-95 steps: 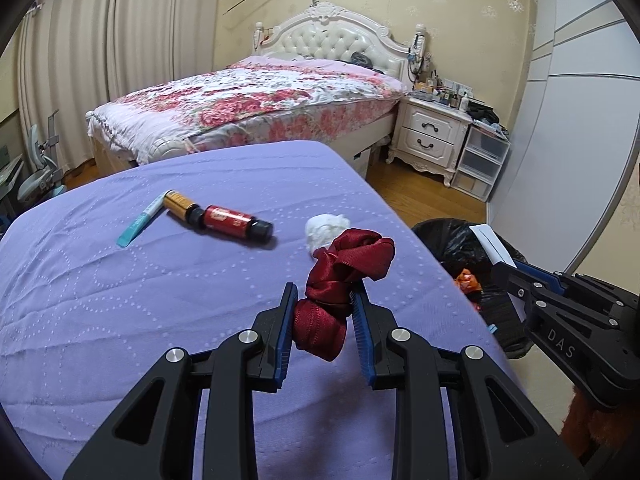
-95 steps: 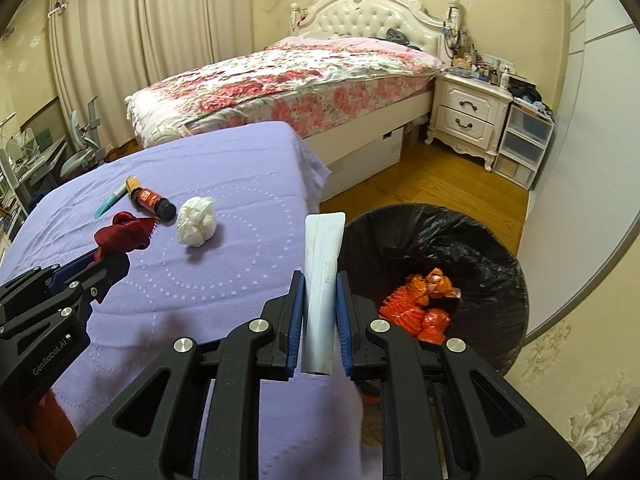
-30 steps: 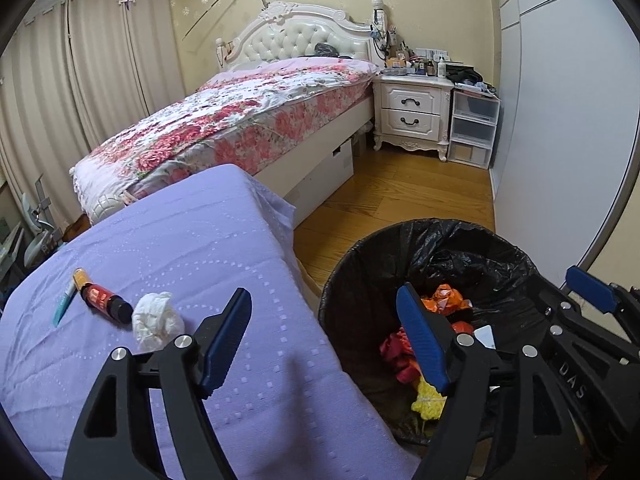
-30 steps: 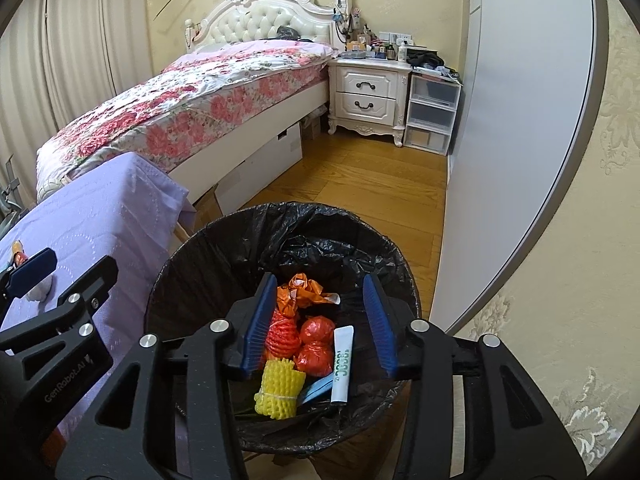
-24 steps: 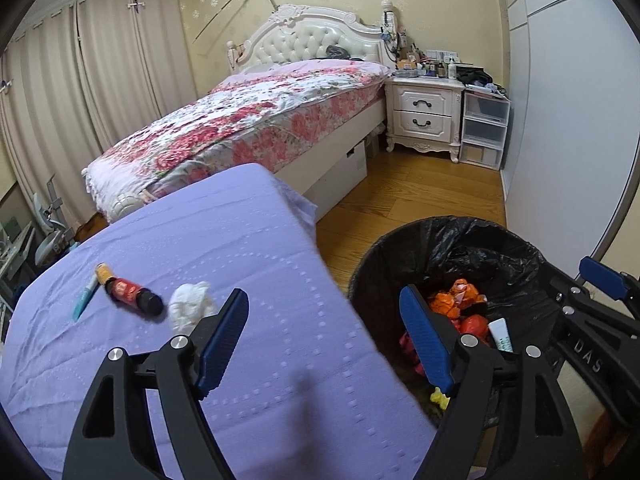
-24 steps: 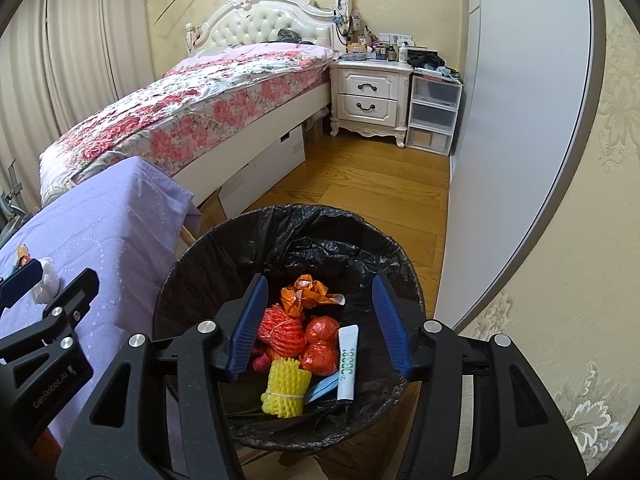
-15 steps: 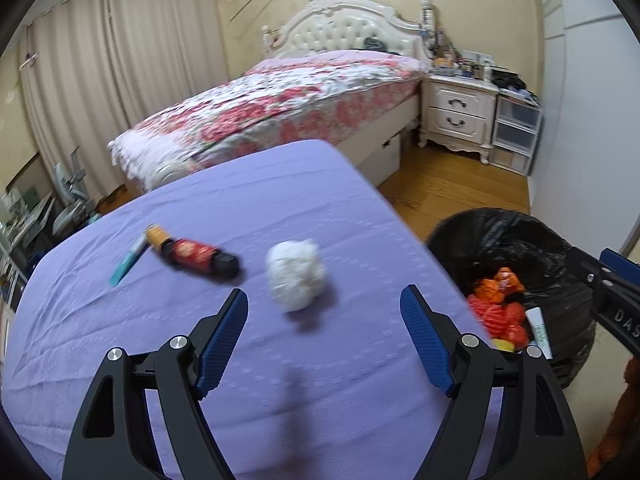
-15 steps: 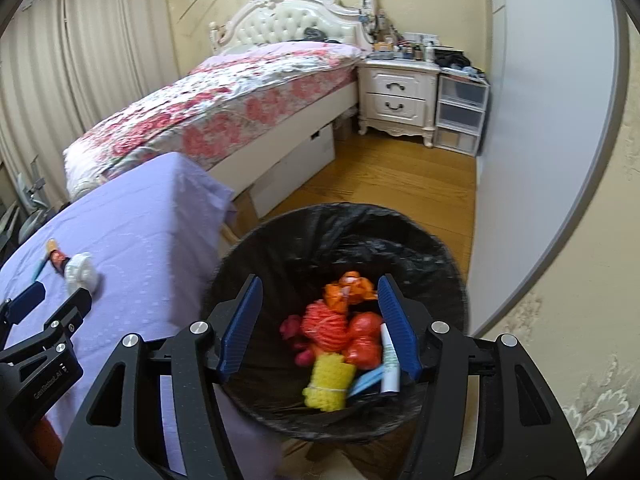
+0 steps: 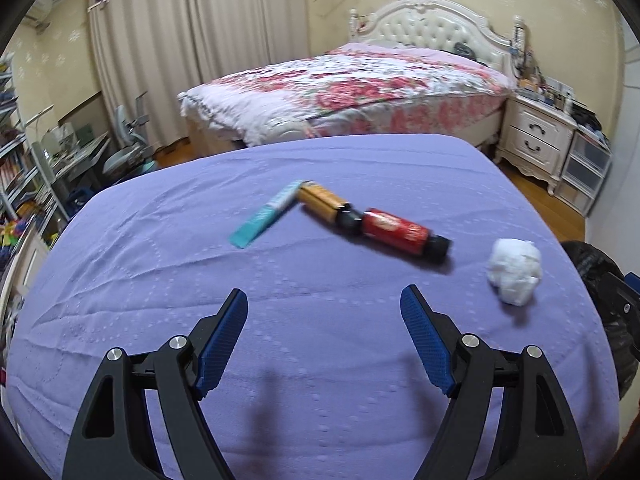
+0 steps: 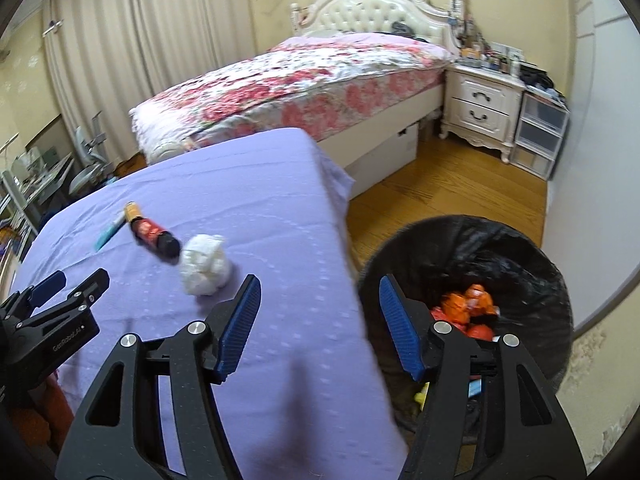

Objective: Collect trash
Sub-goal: 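Withdraw both grippers back over the table toward the white tissue, then close the right gripper on the white tissue ball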

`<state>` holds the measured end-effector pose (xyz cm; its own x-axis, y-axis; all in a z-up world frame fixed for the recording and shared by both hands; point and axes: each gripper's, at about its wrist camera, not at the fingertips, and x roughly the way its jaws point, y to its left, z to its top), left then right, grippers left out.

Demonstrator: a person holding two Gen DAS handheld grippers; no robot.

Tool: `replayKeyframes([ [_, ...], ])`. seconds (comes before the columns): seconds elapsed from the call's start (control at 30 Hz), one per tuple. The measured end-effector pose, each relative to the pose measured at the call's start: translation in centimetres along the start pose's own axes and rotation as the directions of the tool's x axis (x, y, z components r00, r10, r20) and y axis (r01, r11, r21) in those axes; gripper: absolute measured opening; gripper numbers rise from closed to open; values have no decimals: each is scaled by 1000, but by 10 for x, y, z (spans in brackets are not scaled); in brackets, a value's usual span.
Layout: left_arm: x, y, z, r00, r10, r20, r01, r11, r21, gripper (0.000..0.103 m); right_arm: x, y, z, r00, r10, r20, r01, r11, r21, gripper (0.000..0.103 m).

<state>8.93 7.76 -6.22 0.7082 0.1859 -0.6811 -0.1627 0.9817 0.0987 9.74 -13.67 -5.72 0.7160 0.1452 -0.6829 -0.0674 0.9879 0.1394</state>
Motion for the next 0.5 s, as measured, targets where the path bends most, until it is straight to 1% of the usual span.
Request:
replayKeyframes([
  [0.17, 6, 22, 0, 1000, 17, -16, -17, 999, -37, 77, 10, 36, 9, 999, 48, -13, -48, 997, -52, 61],
  [0.4, 14, 30, -1, 999, 5, -35, -7, 999, -49, 77, 31, 73, 13, 996, 74, -52, -80, 990, -115, 61],
  [0.5, 17, 30, -2, 999, -2, -42, -1, 999, -51, 77, 43, 81, 14, 994, 68, -80, -78, 987, -137, 50],
])
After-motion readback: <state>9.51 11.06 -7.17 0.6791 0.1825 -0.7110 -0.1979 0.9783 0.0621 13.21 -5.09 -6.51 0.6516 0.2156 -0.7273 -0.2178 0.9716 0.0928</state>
